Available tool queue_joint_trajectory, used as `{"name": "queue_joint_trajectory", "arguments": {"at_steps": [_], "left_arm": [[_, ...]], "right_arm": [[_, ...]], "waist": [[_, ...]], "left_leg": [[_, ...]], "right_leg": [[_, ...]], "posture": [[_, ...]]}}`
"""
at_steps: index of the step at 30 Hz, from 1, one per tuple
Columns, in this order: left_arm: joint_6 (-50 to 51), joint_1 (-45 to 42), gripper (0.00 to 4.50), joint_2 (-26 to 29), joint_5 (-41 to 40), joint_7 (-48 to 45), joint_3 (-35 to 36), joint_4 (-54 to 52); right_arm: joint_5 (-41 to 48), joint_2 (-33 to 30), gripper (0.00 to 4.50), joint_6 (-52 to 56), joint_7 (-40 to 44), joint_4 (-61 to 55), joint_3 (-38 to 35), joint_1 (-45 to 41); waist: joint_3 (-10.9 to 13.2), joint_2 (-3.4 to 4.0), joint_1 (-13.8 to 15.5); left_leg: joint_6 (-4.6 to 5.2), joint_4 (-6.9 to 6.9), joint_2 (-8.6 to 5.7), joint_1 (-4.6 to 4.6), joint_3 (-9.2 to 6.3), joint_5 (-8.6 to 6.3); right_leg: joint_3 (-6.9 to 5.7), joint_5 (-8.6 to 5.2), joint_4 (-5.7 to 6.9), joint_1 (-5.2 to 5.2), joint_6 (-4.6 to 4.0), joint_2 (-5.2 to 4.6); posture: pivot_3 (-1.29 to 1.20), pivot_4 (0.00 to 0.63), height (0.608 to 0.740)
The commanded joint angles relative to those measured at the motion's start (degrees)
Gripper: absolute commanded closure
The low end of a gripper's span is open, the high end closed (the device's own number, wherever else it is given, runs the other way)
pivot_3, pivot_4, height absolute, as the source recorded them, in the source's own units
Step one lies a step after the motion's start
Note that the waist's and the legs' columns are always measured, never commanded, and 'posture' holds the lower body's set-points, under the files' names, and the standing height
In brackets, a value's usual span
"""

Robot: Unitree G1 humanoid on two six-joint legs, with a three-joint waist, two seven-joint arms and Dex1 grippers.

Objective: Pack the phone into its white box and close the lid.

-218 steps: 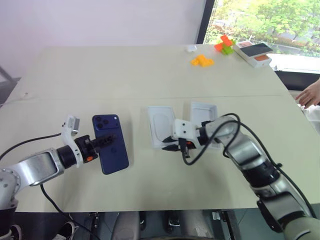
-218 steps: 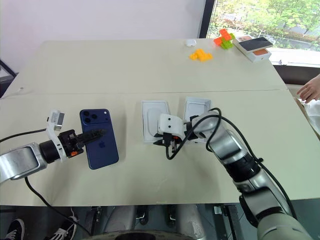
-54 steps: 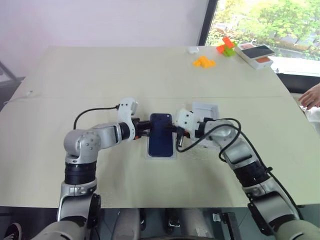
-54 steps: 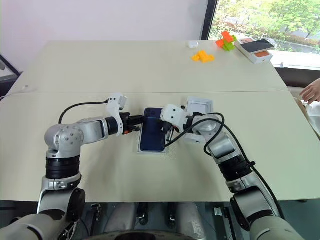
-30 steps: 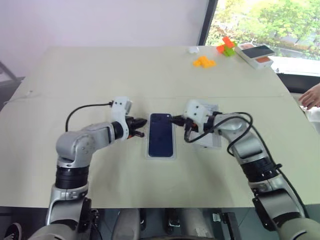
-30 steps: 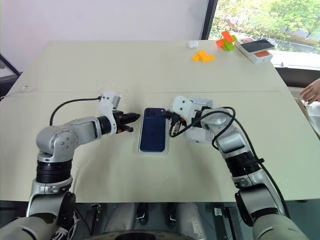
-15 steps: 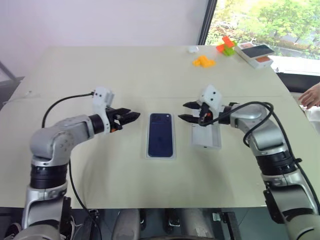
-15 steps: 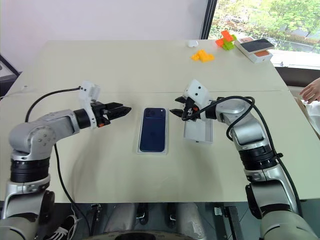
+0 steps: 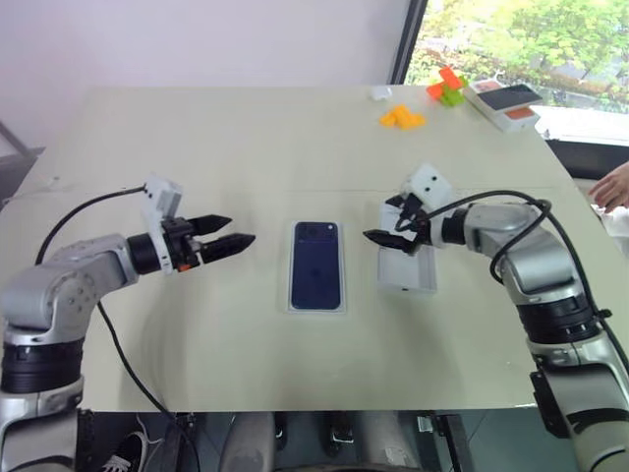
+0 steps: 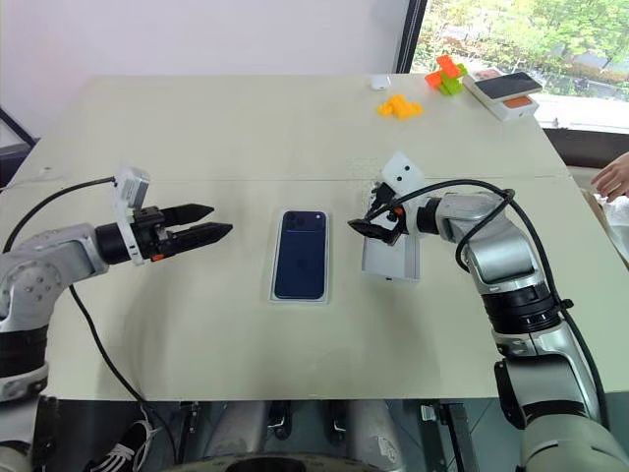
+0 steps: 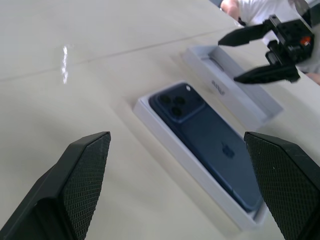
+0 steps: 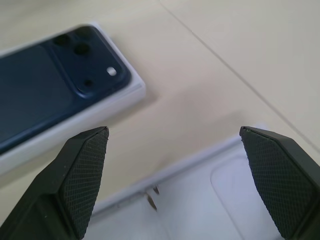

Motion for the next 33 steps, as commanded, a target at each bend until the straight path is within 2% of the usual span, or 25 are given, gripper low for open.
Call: {"name": "queue_joint_trajectory", "arguments": {"at_steps": [1,7,14,20,25,29,33], "left_arm": [[-6.7,1.7,0.00,1.2,1.1,-1.9,4.2,-2.8],[-10.3,3.3,0.00,1.6,2.3,-1.9,4.5,-2.8],[-10.1,1.6,0.00,0.9,2.2,0.7,4.0,-2.0],[-9.7,2.4,0.00,-0.2,1.7,1.8,2.5,-3.7],[-7.8,2.2,0.00,0.5,-0.5,1.2,3.1,-5.1],[-9.1,3.1,0.00,1.8,-0.6,-1.3,3.5,-5.8],[-12.8,4.0,0.00,1.9,1.8,-2.9,2.7,-6.1]], "right_arm": [[1.4,0.2,0.10,4.2,-2.1,-4.0,-1.9,-2.5],[3.2,2.5,0.10,7.0,-4.7,-4.8,-3.0,-3.4],[5.4,3.7,0.10,5.8,-5.0,-5.5,-3.5,-3.1],[5.4,3.7,0.10,2.7,-4.5,-6.7,-2.0,-2.5],[4.4,1.6,0.10,4.2,-4.6,-6.4,-0.9,-1.7],[3.5,1.8,0.10,9.6,-8.6,-5.8,-1.0,-2.8],[1.3,4.6,0.10,15.0,-15.1,-8.1,0.3,-1.1]], "waist": [[0.0,0.01,0.0],[0.0,0.01,0.0],[0.0,0.01,0.3],[0.0,0.00,0.1],[0.0,0.00,0.1],[0.0,0.00,0.1],[0.0,0.01,-0.2]], "left_leg": [[0.00,0.00,0.01,0.00,0.00,0.00],[0.00,0.08,0.02,0.01,0.00,0.00],[0.03,0.06,0.00,-0.02,0.01,-0.01],[0.03,0.08,0.01,-0.02,0.02,-0.01],[0.03,0.08,0.01,-0.01,0.01,-0.01],[0.03,0.11,0.01,-0.02,0.02,-0.01],[0.02,0.10,0.03,0.00,0.02,0.00]], "right_leg": [[0.00,0.00,0.01,-0.01,0.00,0.00],[0.00,0.01,0.02,0.00,0.00,0.01],[0.00,0.01,0.01,0.00,0.01,0.01],[0.00,0.01,0.02,0.00,0.02,0.02],[0.00,0.02,0.03,0.00,0.02,0.03],[0.00,0.02,0.03,0.00,0.01,0.02],[0.00,0.02,0.06,0.00,0.01,0.03]], "posture": [[0.00,0.150,0.737],[0.00,0.150,0.737],[0.00,0.150,0.737],[0.00,0.150,0.737],[0.00,0.150,0.737],[0.00,0.150,0.737],[0.00,0.150,0.737]]}}
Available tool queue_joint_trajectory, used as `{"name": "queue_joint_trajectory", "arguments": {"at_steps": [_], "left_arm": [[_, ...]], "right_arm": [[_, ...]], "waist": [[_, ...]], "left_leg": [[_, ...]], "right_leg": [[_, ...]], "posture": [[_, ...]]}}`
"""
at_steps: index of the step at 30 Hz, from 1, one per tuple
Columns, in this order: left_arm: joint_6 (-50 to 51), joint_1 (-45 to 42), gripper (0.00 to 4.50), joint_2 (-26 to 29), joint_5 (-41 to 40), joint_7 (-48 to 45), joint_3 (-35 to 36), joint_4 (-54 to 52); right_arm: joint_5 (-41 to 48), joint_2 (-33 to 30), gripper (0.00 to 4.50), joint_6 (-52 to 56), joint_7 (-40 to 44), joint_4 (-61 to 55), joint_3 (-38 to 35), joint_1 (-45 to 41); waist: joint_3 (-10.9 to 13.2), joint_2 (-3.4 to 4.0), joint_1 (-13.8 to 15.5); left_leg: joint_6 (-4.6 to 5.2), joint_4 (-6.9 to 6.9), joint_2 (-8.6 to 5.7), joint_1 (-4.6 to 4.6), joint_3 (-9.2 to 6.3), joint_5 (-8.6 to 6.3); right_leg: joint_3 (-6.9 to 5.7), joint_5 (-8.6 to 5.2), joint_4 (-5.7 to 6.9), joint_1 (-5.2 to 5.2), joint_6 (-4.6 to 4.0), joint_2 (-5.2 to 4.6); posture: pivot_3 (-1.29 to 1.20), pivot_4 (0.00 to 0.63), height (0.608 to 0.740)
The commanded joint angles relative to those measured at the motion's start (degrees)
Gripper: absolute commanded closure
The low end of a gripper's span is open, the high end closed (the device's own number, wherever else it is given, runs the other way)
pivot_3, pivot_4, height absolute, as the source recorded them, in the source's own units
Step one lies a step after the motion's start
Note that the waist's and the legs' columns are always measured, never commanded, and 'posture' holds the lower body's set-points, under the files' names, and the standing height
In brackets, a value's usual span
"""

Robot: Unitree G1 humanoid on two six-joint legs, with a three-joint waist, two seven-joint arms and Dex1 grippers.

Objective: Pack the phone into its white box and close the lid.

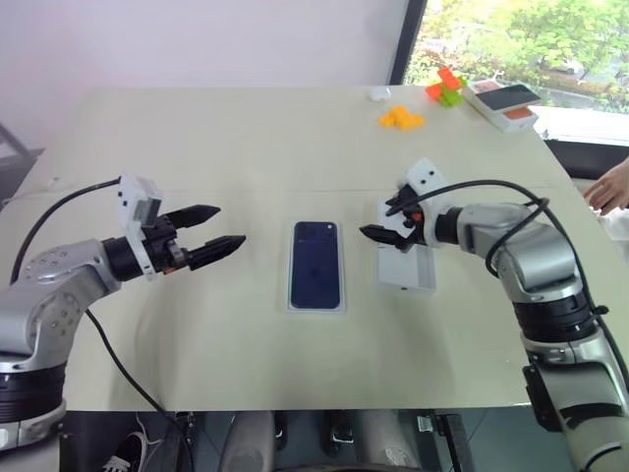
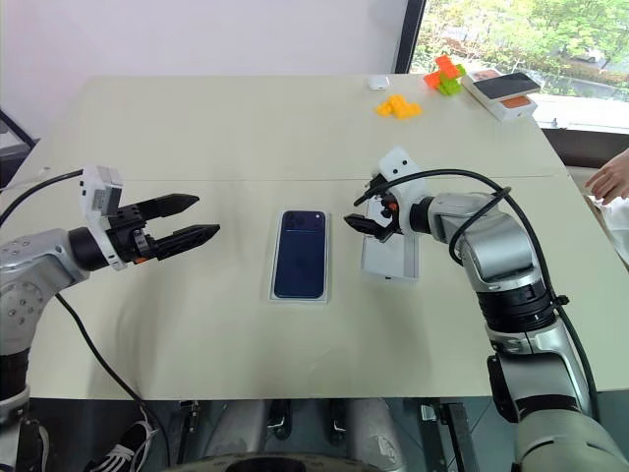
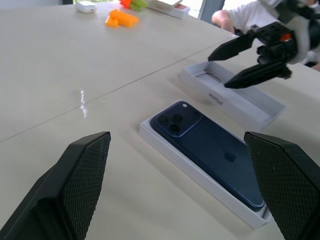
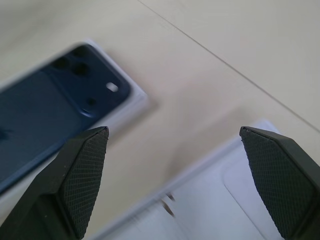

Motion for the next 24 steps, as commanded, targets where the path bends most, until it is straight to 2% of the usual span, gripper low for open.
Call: {"name": "queue_joint_trajectory", "arguments": {"at_steps": [1,7,12,22,23,24], "left_arm": [[-4.1,0.4,0.00,0.3,2.0,-0.8,0.0,-2.0],[-5.2,0.6,0.00,-0.4,2.5,-0.3,-0.6,-1.9],[-5.6,0.3,0.00,-0.9,3.1,0.4,-1.1,-1.9],[-5.5,-0.4,0.00,-1.8,3.4,2.2,-1.5,-2.1],[-5.5,-0.4,0.00,-1.8,3.4,2.3,-1.6,-2.2],[-5.4,-0.4,0.00,-1.9,3.4,2.4,-1.7,-2.2]], "right_arm": [[-1.6,3.1,0.10,5.1,-6.2,-4.9,0.4,0.7],[-3.9,9.7,0.10,13.9,-16.8,-10.2,-2.2,2.2],[-7.1,11.0,0.10,15.7,-22.5,-12.6,0.5,3.6],[-7.5,15.6,0.10,18.9,-26.6,-15.1,1.7,4.7],[-7.3,15.8,0.63,19.2,-26.6,-15.4,2.0,4.9],[-7.3,16.0,0.97,19.1,-26.7,-15.5,2.2,5.1]], "waist": [[0.0,0.00,-0.1],[0.0,0.01,-0.1],[0.0,0.01,0.1],[0.0,0.01,-0.9],[0.0,0.01,-1.0],[0.0,0.01,-1.0]], "left_leg": [[-0.01,-0.01,0.01,0.00,0.00,0.00],[-0.02,0.01,0.03,-0.02,0.00,0.01],[-0.01,0.05,0.02,-0.03,0.00,0.01],[-0.01,0.05,0.02,-0.02,0.00,0.01],[-0.01,0.05,0.02,-0.02,0.00,0.01],[-0.01,0.04,0.02,-0.01,0.00,0.01]], "right_leg": [[0.00,0.00,0.01,0.00,0.00,0.00],[0.00,0.00,0.01,-0.01,0.00,0.02],[0.00,0.01,0.01,0.00,0.03,0.00],[0.00,0.01,0.04,0.00,0.04,0.03],[0.01,0.01,0.04,0.00,0.04,0.03],[0.01,0.01,0.04,0.00,0.04,0.03]], "posture": [[0.00,0.150,0.737],[0.00,0.150,0.737],[0.00,0.150,0.737],[0.00,0.150,0.737],[0.00,0.150,0.737],[0.00,0.150,0.737]]}}
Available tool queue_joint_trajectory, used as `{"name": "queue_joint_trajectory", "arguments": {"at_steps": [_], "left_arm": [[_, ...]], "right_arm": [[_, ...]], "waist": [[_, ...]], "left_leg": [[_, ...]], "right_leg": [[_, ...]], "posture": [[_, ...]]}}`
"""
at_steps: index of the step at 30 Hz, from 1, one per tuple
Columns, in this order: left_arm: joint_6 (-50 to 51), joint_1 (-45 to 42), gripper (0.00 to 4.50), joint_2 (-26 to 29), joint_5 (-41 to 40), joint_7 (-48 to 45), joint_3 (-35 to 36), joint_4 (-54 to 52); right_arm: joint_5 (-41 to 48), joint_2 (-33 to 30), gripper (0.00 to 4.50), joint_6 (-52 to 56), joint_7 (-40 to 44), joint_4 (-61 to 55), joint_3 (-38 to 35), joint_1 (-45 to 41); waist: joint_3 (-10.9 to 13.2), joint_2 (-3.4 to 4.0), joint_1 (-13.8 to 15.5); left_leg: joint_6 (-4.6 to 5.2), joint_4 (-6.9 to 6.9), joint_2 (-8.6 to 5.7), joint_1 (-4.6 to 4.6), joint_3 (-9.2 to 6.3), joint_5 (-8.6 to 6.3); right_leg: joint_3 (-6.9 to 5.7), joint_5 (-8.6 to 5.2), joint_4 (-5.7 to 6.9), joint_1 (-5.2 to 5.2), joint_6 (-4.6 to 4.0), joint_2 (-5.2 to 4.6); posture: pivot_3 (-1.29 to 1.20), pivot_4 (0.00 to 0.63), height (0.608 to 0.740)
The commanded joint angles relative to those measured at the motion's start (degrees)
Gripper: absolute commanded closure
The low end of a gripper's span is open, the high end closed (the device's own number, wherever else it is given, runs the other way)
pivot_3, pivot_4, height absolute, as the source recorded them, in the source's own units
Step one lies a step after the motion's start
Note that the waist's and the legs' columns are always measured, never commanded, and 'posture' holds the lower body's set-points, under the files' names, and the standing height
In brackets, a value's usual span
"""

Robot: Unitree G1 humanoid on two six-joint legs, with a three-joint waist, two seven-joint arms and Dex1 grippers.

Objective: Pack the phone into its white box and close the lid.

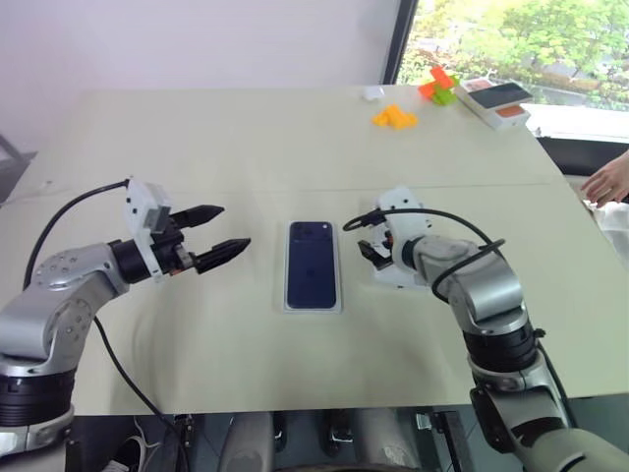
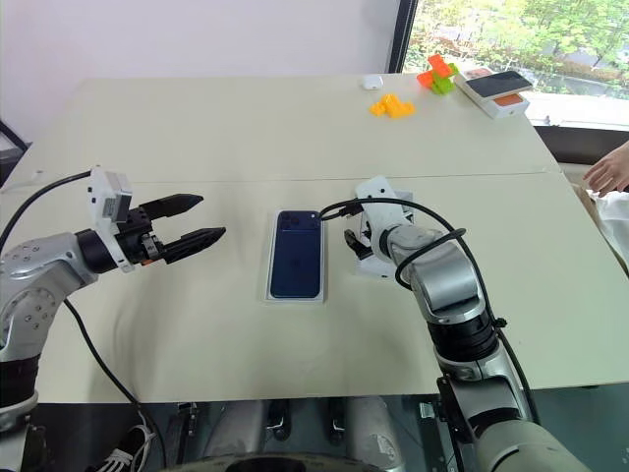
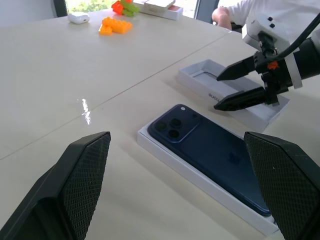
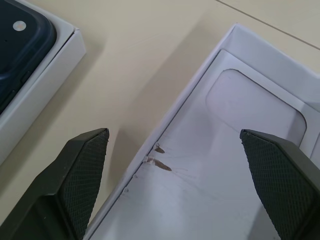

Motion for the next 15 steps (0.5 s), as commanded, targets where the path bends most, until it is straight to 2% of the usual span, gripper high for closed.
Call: {"name": "queue_joint_trajectory", "arguments": {"at_steps": [1,7,15], "left_arm": [[-0.6,-0.8,0.00,-0.1,-0.3,0.6,0.5,-1.8],[0.4,-1.6,0.00,-0.1,-1.3,1.3,0.8,-1.9],[1.0,-1.8,0.00,0.0,-1.7,1.7,1.1,-1.9]], "right_arm": [[-0.2,0.9,1.40,-0.1,-0.7,-2.9,0.8,0.3],[-0.4,1.3,4.47,-0.7,-1.2,-1.5,0.7,1.2],[-1.4,0.2,4.47,-3.9,-1.1,0.7,0.9,1.2]], "waist": [[0.0,0.00,0.0],[0.0,-0.01,0.0],[0.0,-0.01,0.0]], "left_leg": [[0.00,0.00,0.00,0.00,0.00,0.00],[0.00,0.02,0.00,0.00,0.00,0.00],[0.00,0.02,0.01,0.01,0.00,0.00]], "right_leg": [[0.00,0.00,0.00,0.00,0.00,0.00],[0.00,0.01,0.00,0.01,0.01,0.00],[0.00,0.02,0.01,0.01,0.03,0.02]], "posture": [[0.00,0.150,0.737],[0.00,0.150,0.737],[0.00,0.150,0.737]]}}
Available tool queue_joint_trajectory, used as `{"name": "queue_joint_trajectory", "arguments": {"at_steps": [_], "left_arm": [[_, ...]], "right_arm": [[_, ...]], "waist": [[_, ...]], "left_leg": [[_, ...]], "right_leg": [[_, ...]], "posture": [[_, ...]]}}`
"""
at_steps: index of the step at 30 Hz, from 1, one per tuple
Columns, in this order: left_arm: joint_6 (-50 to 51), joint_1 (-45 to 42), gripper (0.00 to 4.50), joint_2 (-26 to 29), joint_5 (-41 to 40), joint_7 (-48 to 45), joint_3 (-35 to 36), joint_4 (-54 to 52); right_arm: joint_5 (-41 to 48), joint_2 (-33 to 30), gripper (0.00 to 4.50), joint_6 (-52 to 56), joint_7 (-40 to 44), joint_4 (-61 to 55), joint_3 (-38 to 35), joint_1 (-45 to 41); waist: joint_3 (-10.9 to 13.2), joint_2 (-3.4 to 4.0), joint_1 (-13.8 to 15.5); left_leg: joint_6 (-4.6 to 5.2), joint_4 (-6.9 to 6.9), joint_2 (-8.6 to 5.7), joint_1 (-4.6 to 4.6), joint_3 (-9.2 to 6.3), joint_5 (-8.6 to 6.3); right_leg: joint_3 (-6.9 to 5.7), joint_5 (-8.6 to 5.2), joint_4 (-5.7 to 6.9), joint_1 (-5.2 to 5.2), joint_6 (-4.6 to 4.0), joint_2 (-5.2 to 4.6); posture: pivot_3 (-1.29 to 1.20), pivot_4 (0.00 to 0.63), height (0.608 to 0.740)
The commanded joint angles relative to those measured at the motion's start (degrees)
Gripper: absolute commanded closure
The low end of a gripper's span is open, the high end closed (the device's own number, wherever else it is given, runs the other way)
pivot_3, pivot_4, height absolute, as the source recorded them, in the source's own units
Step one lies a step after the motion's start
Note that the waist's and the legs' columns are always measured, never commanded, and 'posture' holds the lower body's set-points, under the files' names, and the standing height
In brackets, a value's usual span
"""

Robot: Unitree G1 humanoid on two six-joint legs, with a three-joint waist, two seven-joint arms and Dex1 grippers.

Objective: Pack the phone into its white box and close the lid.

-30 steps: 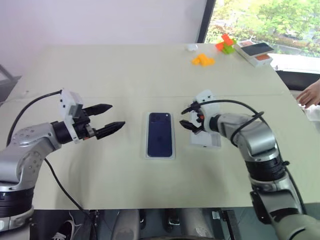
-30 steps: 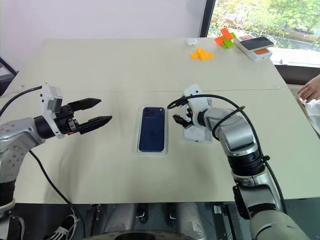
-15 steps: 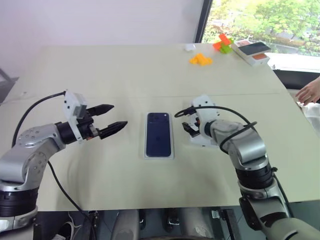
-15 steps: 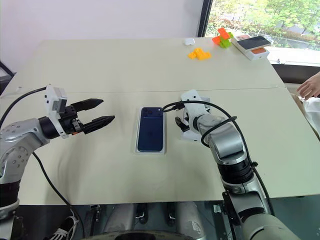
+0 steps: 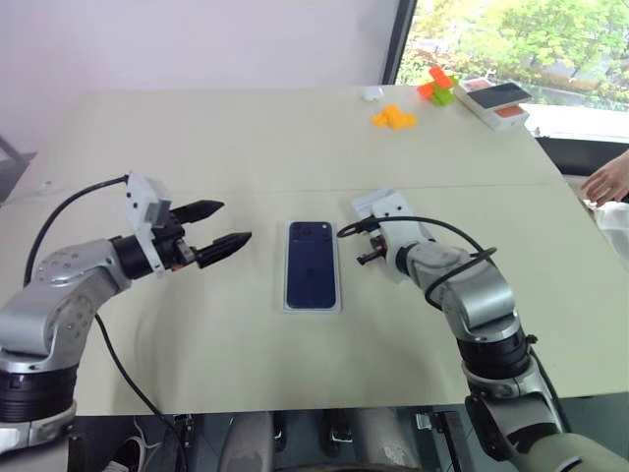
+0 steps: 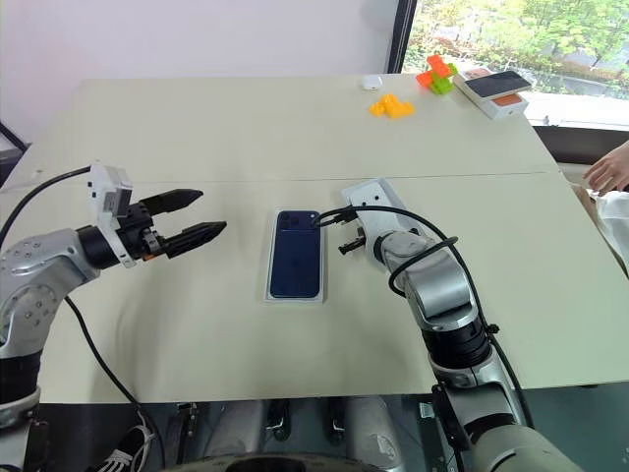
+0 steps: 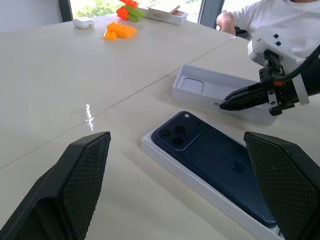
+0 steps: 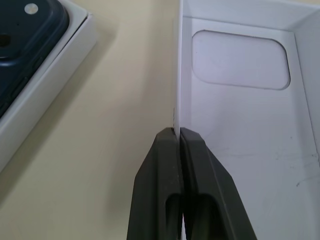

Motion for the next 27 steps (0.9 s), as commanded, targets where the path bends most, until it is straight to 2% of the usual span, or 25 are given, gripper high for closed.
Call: {"name": "queue_joint_trajectory", "arguments": {"at_steps": [1,7,12,17,20,24,27], "left_arm": [[-0.1,-0.4,0.00,0.2,-1.0,0.1,1.1,-1.8],[-0.7,-1.4,0.00,-0.9,0.4,1.9,0.3,-0.9],[-1.7,-2.6,0.00,-2.0,2.3,4.4,0.5,0.7],[-1.6,-2.6,0.00,-2.5,1.9,4.7,1.8,1.8],[-1.2,-2.3,0.00,-2.5,1.3,4.9,2.6,1.8],[-0.7,-2.0,0.00,-2.7,0.7,5.3,3.0,1.1],[-0.5,-1.8,0.00,-2.6,0.5,5.5,3.3,0.7]], "right_arm": [[-0.6,-0.8,4.47,-2.7,0.1,0.6,-1.0,-0.5],[1.8,1.3,4.47,-6.0,1.3,1.9,-5.4,-3.0],[11.2,8.1,4.47,-6.9,5.8,3.6,-16.9,-9.1],[24.4,18.6,4.47,3.9,6.5,4.7,-33.0,-17.6],[28.7,25.3,4.47,11.1,4.2,6.3,-42.1,-21.3],[30.7,31.8,4.47,15.5,0.9,6.4,-47.8,-22.8],[32.3,34.0,4.47,16.7,-0.9,7.1,-49.6,-23.1]], "waist": [[0.0,0.00,0.0],[0.0,-0.01,0.1],[0.0,0.00,-0.2],[0.0,0.00,-0.1],[0.0,0.02,-0.1],[0.0,0.04,0.2],[0.0,0.04,-0.1]], "left_leg": [[0.00,0.00,0.00,0.00,0.00,0.00],[0.00,0.02,-0.01,0.00,0.00,0.00],[0.00,-0.01,0.04,0.01,0.00,0.01],[-0.01,0.00,0.05,0.00,0.00,0.01],[-0.01,-0.01,0.05,0.01,0.00,0.01],[-0.02,0.00,0.02,0.01,0.00,0.02],[0.00,0.02,-0.05,-0.01,0.01,0.01]], "right_leg": [[0.00,0.00,0.00,0.00,0.00,0.00],[0.00,0.00,0.00,0.00,0.00,-0.01],[0.00,0.01,0.03,0.00,0.00,0.06],[0.00,0.14,0.05,0.00,-0.22,0.05],[0.00,0.15,0.07,0.00,-0.25,0.02],[0.00,0.17,0.09,0.00,-0.28,-0.03],[0.00,0.17,0.09,0.00,-0.28,-0.11]], "posture": [[0.00,0.150,0.737],[0.00,0.150,0.737],[0.00,0.150,0.737],[0.00,0.150,0.737],[0.00,0.150,0.737],[0.00,0.150,0.737],[0.00,0.150,0.737]]}}
